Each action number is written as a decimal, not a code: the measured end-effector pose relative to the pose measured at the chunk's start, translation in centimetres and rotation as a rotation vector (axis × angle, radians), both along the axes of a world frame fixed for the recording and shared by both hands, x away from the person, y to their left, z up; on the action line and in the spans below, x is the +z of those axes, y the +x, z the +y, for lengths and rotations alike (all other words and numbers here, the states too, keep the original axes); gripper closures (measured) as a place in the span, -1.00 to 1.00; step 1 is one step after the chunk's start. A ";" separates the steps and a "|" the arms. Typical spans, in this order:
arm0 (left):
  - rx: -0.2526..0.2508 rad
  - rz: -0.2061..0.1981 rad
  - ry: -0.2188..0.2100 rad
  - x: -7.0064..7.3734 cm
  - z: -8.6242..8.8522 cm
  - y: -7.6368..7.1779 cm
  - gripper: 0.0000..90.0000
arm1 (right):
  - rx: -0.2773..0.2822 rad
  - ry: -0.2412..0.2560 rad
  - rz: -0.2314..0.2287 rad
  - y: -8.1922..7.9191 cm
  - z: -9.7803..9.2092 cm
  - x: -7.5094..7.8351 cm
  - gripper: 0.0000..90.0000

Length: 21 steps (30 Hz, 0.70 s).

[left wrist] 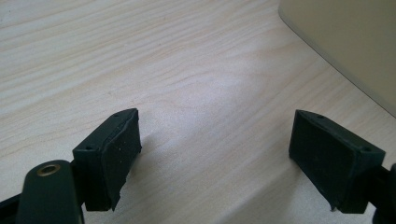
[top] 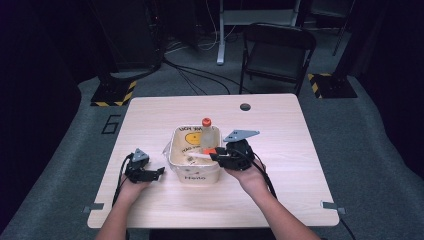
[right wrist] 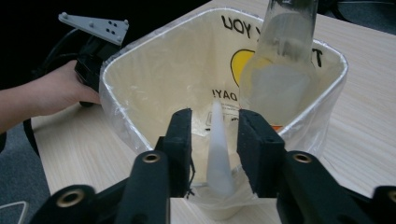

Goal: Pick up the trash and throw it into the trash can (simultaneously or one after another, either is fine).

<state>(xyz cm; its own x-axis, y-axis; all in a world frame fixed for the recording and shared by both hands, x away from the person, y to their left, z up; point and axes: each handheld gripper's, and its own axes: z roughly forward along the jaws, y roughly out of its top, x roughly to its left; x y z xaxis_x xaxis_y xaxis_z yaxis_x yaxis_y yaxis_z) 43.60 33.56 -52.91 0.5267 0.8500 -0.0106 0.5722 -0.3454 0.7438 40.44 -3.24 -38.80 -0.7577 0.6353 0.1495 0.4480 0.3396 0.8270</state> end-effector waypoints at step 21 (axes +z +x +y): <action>-0.002 -0.001 -0.002 0.0 0.0 0.0 -0.62 | -0.024 0.031 -0.053 -0.1 -3.5 1.6 0.15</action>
